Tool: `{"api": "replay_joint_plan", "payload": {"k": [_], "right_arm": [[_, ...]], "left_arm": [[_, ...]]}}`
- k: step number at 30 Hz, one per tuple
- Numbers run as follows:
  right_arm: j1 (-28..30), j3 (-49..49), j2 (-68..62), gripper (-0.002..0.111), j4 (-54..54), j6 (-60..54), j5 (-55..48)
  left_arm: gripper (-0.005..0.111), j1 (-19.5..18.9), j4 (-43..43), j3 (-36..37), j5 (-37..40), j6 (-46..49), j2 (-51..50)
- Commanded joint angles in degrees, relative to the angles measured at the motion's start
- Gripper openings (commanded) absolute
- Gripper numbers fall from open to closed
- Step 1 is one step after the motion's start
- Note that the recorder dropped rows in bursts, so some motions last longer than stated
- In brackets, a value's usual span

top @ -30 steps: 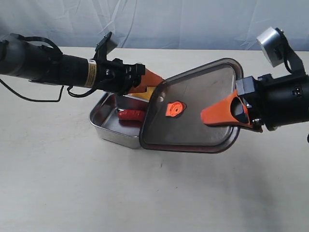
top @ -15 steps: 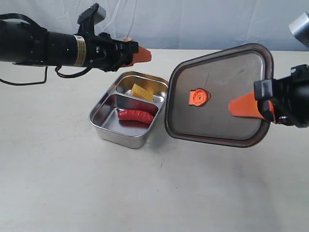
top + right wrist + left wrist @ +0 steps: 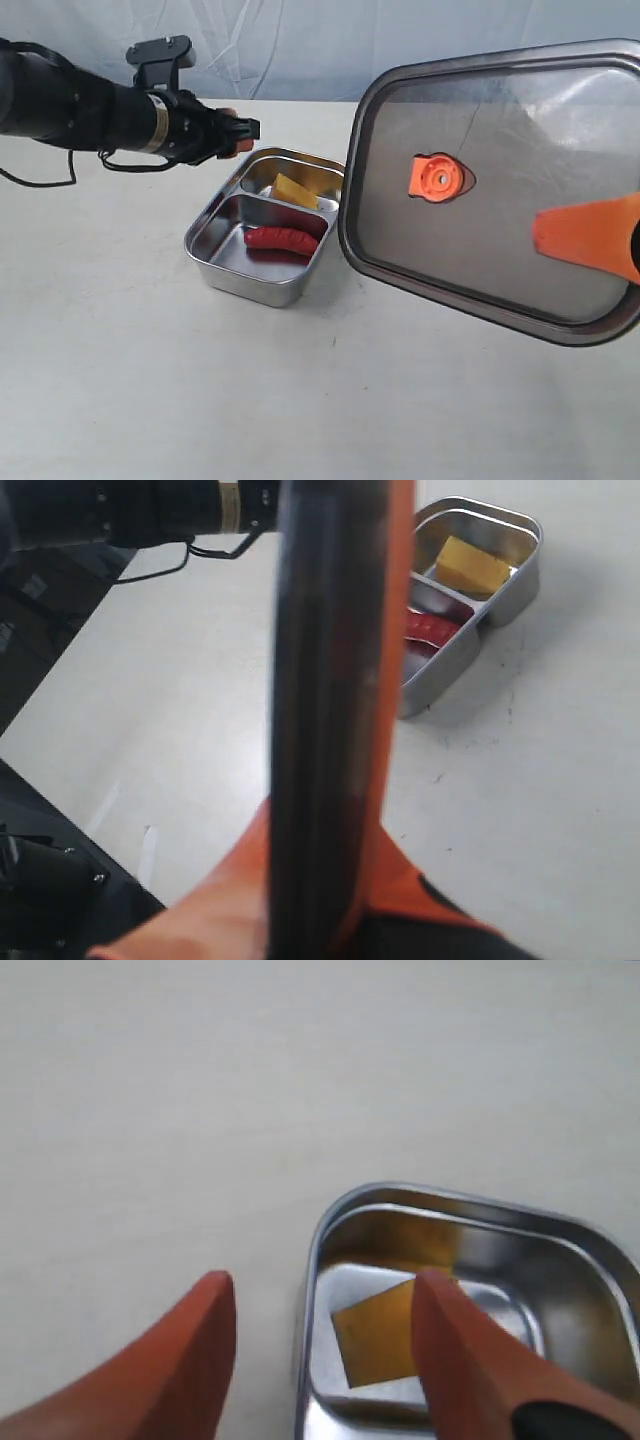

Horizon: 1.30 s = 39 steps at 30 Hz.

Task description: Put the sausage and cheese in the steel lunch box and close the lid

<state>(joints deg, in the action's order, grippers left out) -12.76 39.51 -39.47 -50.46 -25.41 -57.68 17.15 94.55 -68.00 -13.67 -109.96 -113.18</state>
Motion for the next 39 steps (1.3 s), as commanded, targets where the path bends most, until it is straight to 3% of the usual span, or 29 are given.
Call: {"api": "replay_joint_plan", "payload": {"k": [1, 4, 7, 11, 14, 19, 23, 26, 34, 39], "right_arm": [[0.1, 0.3, 1.9, -0.001, 3.2, 1.8, -2.2], [0.1, 0.3, 2.0, -0.001, 6.6, 3.6, -3.7], [0.1, 0.3, 2.0, -0.001, 6.5, 3.6, -4.7], [0.1, 0.3, 2.0, -0.001, 6.5, 4.5, -6.5], [0.1, 0.3, 2.0, -0.001, 5.2, 4.7, -7.8], [0.1, 0.3, 5.4, -0.001, 3.4, 5.7, -8.4], [0.1, 0.3, 9.1, -0.001, 3.4, 6.9, -9.0], [0.1, 0.3, 11.4, -0.001, 3.8, 8.6, -9.6], [0.1, 0.3, 12.2, -0.001, 9.3, 12.1, -9.6], [0.1, 0.3, 12.2, -0.001, 9.9, 12.2, -9.3]], "left_arm": [[0.05, -0.2, 1.2, -0.1, 1.9, -6.3, -3.6], [0.038, -1.3, -3.1, -0.1, 5.0, -6.8, -3.2], [0.013, -1.6, -4.8, -0.6, 6.0, -6.8, -3.2], [0.002, -1.5, -4.6, -2.1, 5.1, -4.1, -3.8], [0.002, -0.2, -4.4, -4.7, 2.4, -0.2, -6.3], [0.002, 1.1, -2.5, -5.8, 4.4, 1.1, -9.7], [0.002, 1.3, -1.3, -8.5, -3.7, 2.0, -12.2], [0.002, 2.1, -1.3, -11.5, -10.3, 9.1, -12.5], [0.002, 7.3, -1.0, -12.1, -17.5, 23.0, -12.5], [0.002, 10.1, 0.3, -12.1, -19.3, 24.7, -12.5]]}}
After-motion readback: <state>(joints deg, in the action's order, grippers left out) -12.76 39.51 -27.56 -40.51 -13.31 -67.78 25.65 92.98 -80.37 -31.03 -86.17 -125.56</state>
